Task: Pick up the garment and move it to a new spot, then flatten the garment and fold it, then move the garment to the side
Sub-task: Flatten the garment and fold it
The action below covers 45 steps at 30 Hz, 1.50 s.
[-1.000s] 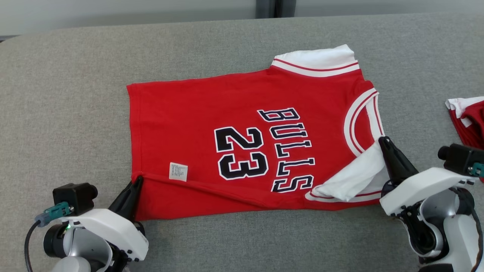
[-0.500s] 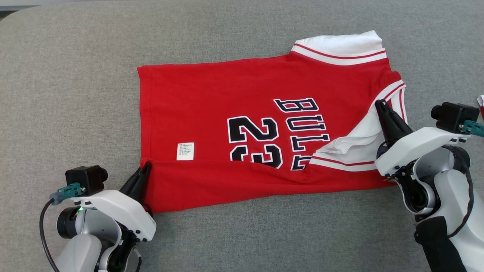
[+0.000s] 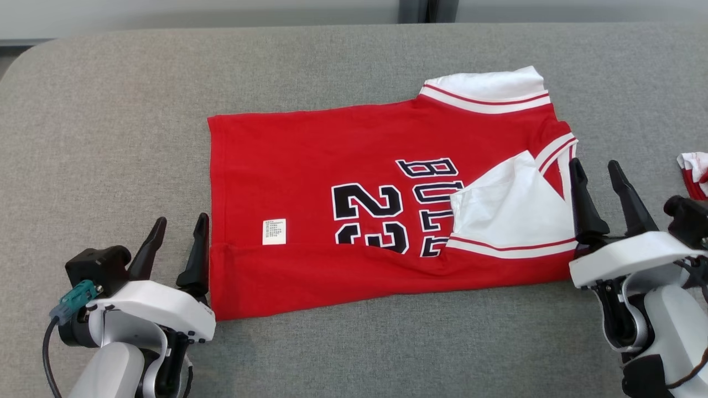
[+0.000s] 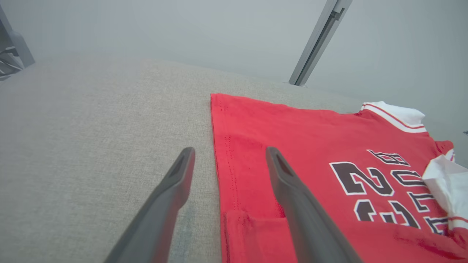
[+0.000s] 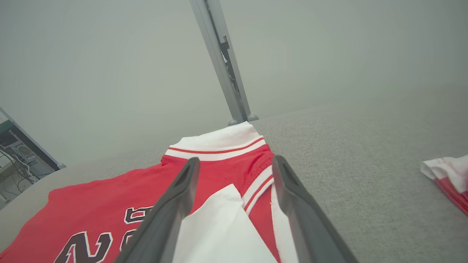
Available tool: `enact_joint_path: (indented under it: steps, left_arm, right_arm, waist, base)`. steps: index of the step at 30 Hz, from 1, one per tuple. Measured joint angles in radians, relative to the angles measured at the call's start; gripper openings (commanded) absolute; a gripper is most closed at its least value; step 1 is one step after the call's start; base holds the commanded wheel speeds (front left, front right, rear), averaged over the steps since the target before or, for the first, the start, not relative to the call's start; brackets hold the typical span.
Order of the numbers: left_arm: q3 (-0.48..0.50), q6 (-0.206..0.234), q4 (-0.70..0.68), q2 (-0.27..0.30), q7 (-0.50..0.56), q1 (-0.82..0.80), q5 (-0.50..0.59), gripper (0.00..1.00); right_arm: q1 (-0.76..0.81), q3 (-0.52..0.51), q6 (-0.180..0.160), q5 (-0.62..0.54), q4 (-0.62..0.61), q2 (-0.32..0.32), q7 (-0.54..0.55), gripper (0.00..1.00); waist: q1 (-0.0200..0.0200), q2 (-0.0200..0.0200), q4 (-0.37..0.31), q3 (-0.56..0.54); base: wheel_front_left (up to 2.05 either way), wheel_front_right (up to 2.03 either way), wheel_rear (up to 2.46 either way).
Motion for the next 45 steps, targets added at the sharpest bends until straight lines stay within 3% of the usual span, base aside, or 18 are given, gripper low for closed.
enact_joint_path:
  steps: [10, 21, 39, 45]
  left_arm:
    - [-0.002, 0.049, 0.020, 0.017, -0.105, 0.050, 0.079, 1.00]
    - [-0.004, 0.092, 0.008, 0.026, -0.109, 0.179, 0.080, 1.00]
    - [-0.051, 0.101, -0.043, 0.038, -0.052, 0.174, 0.094, 1.00]
    - [-0.108, 0.078, -0.045, 0.018, 0.007, 0.130, 0.099, 1.00]
  right_arm:
    - [0.209, -0.115, 0.000, -0.192, -0.127, 0.055, -0.044, 1.00]
    - [0.400, -0.178, 0.000, -0.275, -0.226, 0.116, -0.018, 1.00]
    - [0.428, -0.190, 0.000, -0.319, -0.290, 0.128, 0.073, 1.00]
    - [0.395, -0.181, 0.000, -0.328, -0.265, 0.101, 0.114, 1.00]
  waist:
    - [0.0000, 0.0000, -0.021, -0.085]
    - [0.0000, 0.0000, -0.049, -0.163]
    - [0.0000, 0.0000, -0.018, -0.158]
    - [0.0000, 0.0000, -0.001, -0.115]
  base:
    - [0.00, 0.00, 0.00]
    - [0.00, 0.00, 0.00]
    - [0.00, 0.00, 0.00]
    - [0.00, 0.00, 0.00]
